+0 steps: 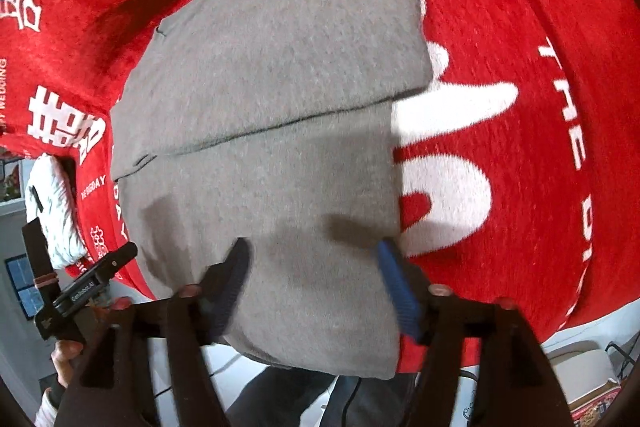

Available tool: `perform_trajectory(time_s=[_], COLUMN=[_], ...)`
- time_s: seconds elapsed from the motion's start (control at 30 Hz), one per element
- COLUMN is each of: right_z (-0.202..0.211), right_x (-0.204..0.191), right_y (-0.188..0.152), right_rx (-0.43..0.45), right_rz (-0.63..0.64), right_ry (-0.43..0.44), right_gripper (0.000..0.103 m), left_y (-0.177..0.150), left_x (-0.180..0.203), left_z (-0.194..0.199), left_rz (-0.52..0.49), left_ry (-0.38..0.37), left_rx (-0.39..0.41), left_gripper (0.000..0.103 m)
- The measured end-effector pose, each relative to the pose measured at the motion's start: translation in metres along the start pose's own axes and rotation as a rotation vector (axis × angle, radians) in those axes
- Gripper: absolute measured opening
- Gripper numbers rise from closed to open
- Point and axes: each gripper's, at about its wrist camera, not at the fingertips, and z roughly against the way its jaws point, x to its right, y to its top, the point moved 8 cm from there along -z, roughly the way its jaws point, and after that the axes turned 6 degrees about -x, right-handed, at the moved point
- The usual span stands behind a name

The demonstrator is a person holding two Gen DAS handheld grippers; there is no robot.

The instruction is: Fold small clothes

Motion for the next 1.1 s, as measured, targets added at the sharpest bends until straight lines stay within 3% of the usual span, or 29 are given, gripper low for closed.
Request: perform_trajectory(time_s=[0.37, 0.53, 0.77, 0.87, 1.1], right_z=[-0.016, -0.027, -0.063, -0.082, -0.137], right_x=[-0.016, -0.017, 0.022, 0.035, 0.056], right_y=[-0.043, -0.071, -0.127, -0.142, -0.16], right_rx=[-0.004, -0.018, -0.122, -0.15, -0.208], right_rz=[0.069, 0.061, 0.008, 0.006, 0.016], right_ry=[0.026, 0.083, 0.008, -0.001, -0.007], right_gripper=[0.09, 0.09, 0.09, 0.085, 0.083], left_y=[-0.037, -0.064, -0.111, -0.13, -0.156], left_x=[-0.005, -0.026, -0.067, -0.076, -0.059], left_z=[-0.012, -0.02, -0.048, -0.073, -0.111], left_rz=[-0.035, -0.041, -0.012, 0.01, -0.011], left_ry=[-0.063, -0.076, -0.105, -0.136, -0.215], left_rx=[0.009, -0.005, -0.064, -0.113, -0.173], left_gripper=[0.101, 0.101, 0.101, 0.101, 0.101])
